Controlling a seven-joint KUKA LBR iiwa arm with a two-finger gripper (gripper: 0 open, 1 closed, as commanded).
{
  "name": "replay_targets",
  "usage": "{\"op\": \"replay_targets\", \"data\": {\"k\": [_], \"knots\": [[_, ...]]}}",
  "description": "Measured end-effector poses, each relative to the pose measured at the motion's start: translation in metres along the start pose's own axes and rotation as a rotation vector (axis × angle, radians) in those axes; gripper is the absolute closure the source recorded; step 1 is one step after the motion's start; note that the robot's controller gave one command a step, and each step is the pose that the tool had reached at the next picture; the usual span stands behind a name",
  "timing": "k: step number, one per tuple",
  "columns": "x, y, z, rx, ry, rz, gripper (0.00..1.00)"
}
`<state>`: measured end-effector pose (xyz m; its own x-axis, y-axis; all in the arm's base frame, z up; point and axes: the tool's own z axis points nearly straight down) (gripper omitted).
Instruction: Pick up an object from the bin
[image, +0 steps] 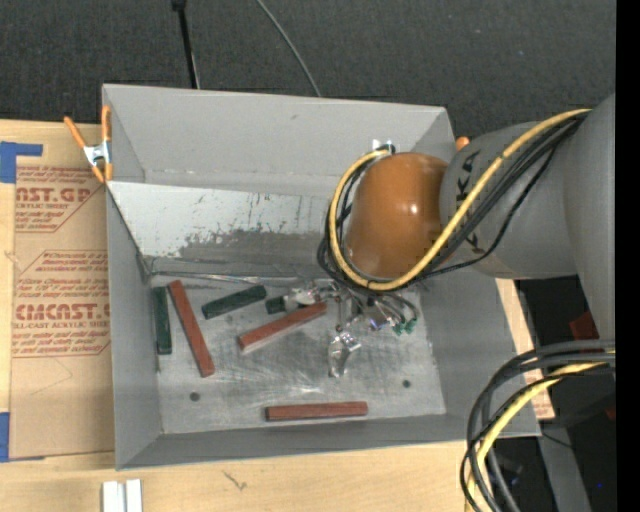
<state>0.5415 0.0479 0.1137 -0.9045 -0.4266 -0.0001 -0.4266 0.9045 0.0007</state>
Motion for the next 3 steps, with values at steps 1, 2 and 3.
{"op": "replay_targets", "data": {"k": [1,2,3], "knots": [[-0.0484,0.0318,0.0114,0.0,-0.002,0.073,1.0],[-0.0483,0.0317,0.0114,-0.001,-0.002,0.073,0.0],[-0.0483,0.0317,0.0114,-0.001,-0.002,0.074,1.0]]}}
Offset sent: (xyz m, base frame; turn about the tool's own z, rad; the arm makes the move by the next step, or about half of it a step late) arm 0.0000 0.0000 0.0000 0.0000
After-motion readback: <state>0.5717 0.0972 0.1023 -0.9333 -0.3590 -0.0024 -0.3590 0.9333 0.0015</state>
